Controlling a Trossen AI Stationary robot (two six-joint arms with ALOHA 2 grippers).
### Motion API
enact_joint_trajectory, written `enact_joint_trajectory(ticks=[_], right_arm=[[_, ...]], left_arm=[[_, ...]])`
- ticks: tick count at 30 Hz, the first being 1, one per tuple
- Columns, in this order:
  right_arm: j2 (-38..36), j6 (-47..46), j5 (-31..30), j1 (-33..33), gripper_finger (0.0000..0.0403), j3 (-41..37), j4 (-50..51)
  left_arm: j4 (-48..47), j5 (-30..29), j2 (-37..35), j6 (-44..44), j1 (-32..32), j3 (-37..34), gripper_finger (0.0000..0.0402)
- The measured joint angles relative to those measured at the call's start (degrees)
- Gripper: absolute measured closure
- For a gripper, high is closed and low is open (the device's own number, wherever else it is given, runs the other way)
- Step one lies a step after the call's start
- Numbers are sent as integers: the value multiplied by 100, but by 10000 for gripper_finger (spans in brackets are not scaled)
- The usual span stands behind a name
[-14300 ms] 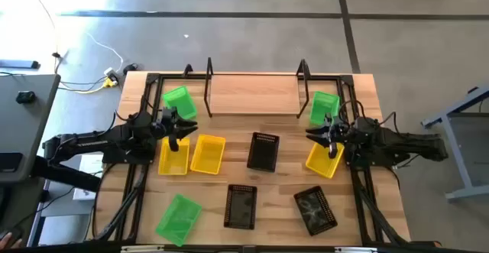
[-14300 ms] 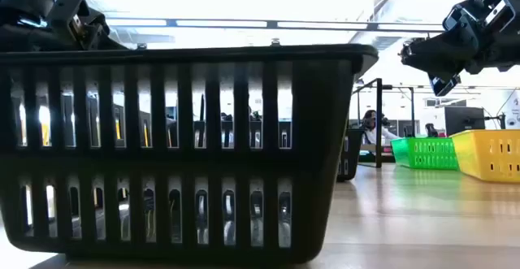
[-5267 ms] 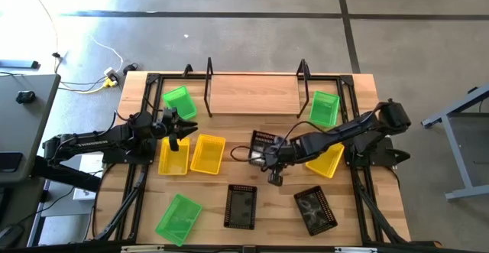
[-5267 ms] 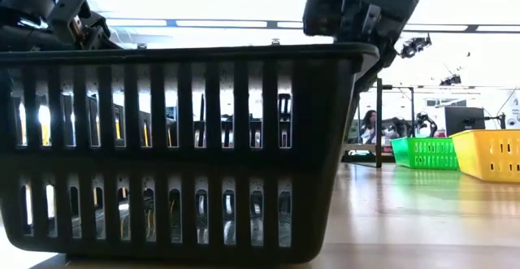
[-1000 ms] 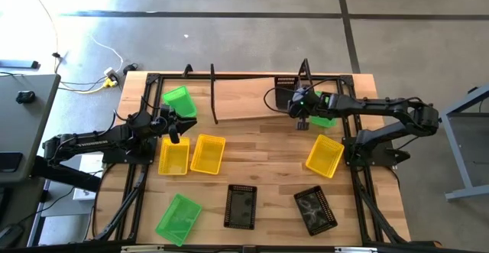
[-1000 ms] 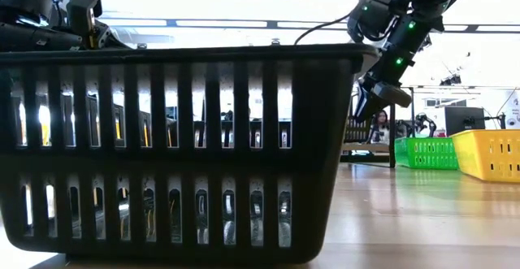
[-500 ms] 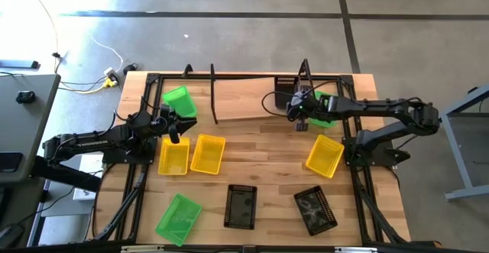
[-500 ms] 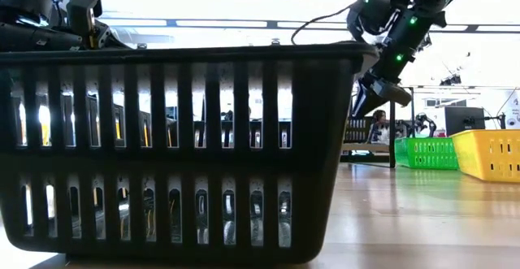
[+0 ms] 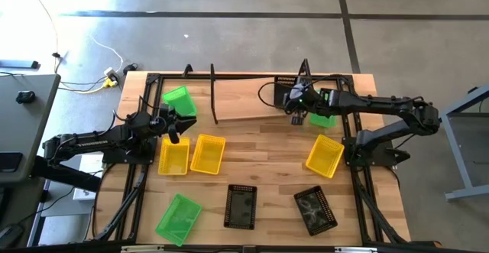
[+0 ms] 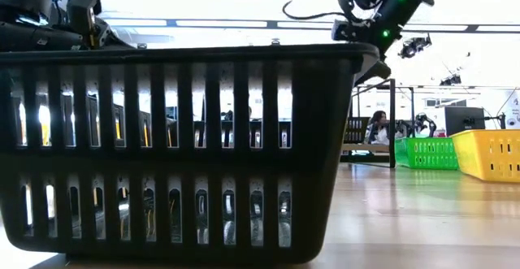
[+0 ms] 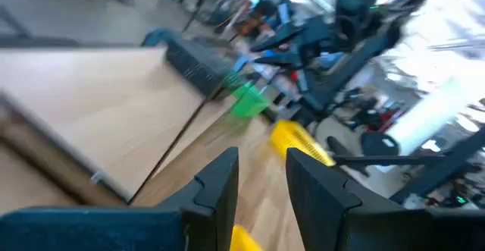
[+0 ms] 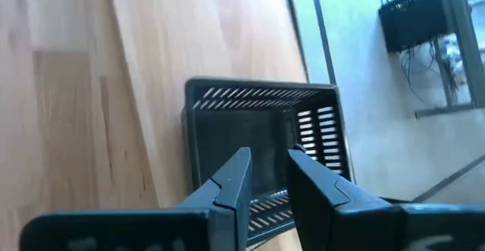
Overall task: Stack baskets on shelf by color
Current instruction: Adjust the shelf
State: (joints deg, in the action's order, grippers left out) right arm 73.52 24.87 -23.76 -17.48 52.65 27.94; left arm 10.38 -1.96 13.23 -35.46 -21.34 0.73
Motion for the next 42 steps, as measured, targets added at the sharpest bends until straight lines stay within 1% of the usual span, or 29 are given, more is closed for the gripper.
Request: enact_joint_trajectory(ticks=[5,9,14,17,23,30,42], right_arm=[[0,-619,-7,134,334,457,234],[0,-954,-7,271,334,878,233],[0,-1301,-9,368,334,1412,225],[0,-1551,-9,370,334,1658,227],[0,-1716,-11,373,334,1981,269],[0,-2000,-11,375,334,2043,298],[0,-2005,-11,373,334,2043,308]], left_arm=[[147,234,24,696,0,298,300],[141,306,223,1359,0,670,300],[141,317,746,2111,0,1126,300],[136,324,1164,2404,0,1315,300],[131,326,2050,2672,0,1569,300],[157,302,2872,2861,0,1663,300],[349,-140,3624,2820,0,1663,300]])
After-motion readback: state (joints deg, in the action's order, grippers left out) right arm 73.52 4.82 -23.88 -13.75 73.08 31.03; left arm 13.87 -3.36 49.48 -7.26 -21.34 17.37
